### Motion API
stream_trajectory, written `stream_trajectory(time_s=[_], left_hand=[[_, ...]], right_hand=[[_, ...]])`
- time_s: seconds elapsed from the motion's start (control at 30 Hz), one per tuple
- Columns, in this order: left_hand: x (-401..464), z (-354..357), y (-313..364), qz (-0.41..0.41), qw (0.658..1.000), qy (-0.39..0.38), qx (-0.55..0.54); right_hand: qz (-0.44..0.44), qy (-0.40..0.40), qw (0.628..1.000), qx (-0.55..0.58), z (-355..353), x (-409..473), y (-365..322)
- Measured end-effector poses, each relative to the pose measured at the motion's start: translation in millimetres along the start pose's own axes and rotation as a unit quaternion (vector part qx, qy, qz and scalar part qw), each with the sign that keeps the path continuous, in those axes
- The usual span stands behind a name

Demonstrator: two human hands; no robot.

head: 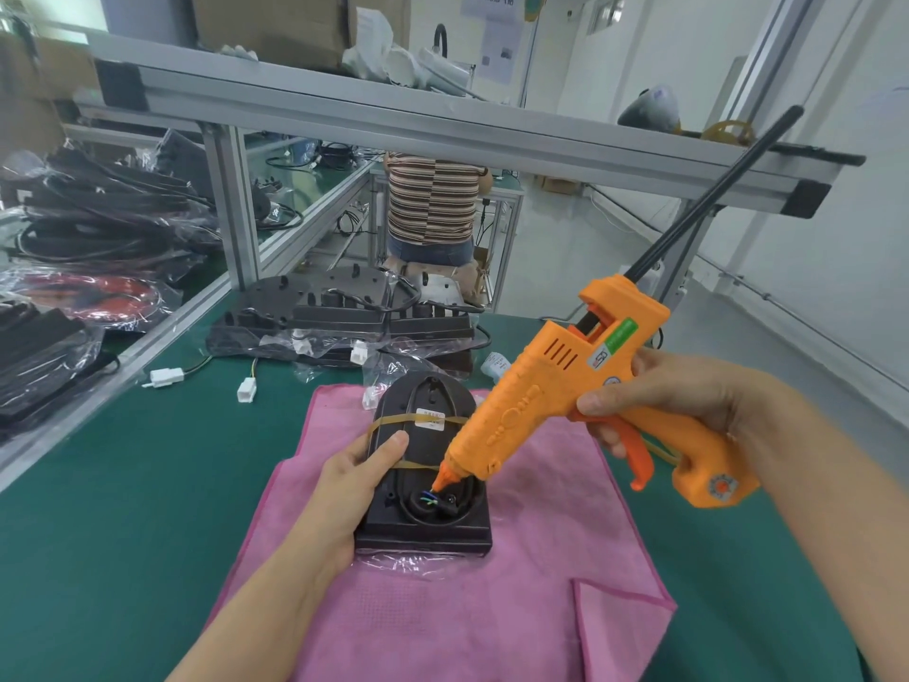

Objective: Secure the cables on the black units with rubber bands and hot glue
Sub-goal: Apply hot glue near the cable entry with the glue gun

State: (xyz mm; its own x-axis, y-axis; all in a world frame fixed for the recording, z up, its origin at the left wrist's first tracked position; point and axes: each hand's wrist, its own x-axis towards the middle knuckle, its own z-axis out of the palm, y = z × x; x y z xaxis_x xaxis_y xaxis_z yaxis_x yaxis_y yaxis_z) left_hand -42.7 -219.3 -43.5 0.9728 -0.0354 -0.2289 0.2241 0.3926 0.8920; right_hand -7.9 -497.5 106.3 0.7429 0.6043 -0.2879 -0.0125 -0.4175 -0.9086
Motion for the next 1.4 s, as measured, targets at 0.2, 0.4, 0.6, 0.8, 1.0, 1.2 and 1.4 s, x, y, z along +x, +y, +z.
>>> stream_trajectory(time_s=[0.2, 0.4, 0.6, 0.8, 1.0, 1.2, 1.4], left_hand=[[0, 0, 1, -0.001, 1.0, 0.005, 0.003], [-2, 2, 2, -0.003, 1.0, 0.008, 0.001], [-2, 1, 2, 0.0, 1.0, 0.008, 0.009], [0, 0, 1, 0.002, 1.0, 0.007, 0.017], [1, -1, 0, -0.001, 1.0, 0.007, 0.018], [2, -2, -2, 0.01, 1.0, 0.009, 0.026], [2, -2, -1, 0.008, 1.0, 0.004, 0.028]], right_hand=[[-0.002, 0.009, 1.0, 0.004, 3, 0, 0], [-0.014, 0.023, 1.0, 0.011, 4, -1, 1], [-0.009, 0.01, 1.0, 0.012, 6, 2, 0], [0.004, -0.005, 1.0, 0.007, 5, 3, -1], [-0.003, -0.013, 1.0, 0.0, 5, 3, -5], [-0.017, -0.018, 1.0, 0.002, 7, 3, -6], [-0.013, -0.031, 0.999, -0.002, 9, 2, -10]])
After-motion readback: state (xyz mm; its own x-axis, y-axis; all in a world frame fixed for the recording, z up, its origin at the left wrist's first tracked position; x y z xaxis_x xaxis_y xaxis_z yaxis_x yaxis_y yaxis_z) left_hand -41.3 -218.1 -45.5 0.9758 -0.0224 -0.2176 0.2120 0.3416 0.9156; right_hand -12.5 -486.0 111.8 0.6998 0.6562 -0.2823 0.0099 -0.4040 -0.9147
